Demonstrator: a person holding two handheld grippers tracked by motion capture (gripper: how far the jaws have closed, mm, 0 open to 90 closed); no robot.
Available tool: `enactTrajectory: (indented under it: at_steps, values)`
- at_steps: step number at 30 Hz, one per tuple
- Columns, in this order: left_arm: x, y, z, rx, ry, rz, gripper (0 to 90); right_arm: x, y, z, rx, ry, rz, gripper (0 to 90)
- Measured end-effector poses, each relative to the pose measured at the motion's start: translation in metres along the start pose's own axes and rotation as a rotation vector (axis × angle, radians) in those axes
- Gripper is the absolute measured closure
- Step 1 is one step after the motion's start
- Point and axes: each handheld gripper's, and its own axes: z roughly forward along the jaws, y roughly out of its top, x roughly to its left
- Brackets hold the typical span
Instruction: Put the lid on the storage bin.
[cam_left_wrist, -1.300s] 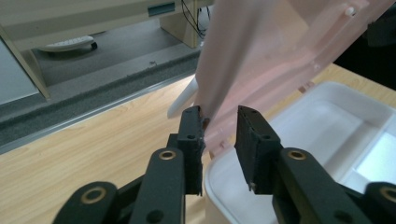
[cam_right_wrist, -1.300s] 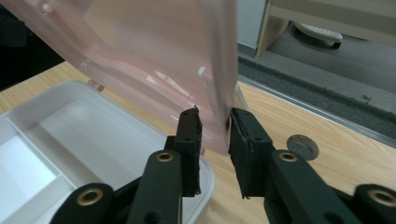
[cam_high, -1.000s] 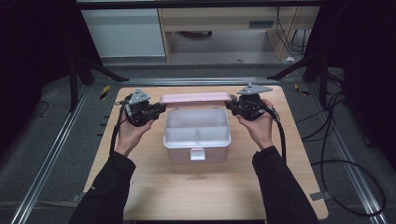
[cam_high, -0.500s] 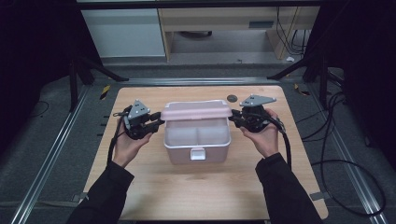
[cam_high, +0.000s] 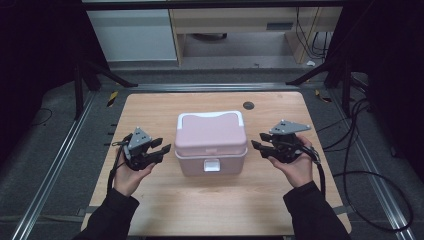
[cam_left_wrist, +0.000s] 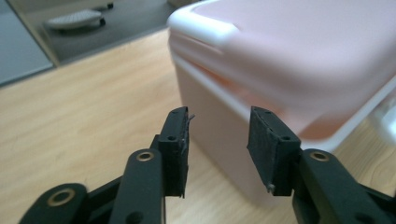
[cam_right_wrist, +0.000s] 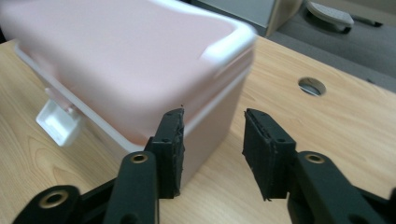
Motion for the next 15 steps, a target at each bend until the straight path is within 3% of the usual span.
enactTrajectory:
  at_steps: [7, 9, 15]
  values:
    - [0.014, -0.022, -0.002, 0.044, 0.030, -0.057, 52.2, -0.017, -0.027, -0.008, -0.006, -0.041, 0.076, 47.4]
    - [0.019, -0.026, -0.005, 0.043, 0.027, -0.095, 49.8, -0.023, -0.037, -0.006, 0.026, -0.056, 0.085, 44.9]
    - [0.031, -0.043, 0.001, 0.098, 0.066, -0.114, 44.7, -0.040, -0.075, 0.001, 0.127, -0.120, 0.116, 38.8]
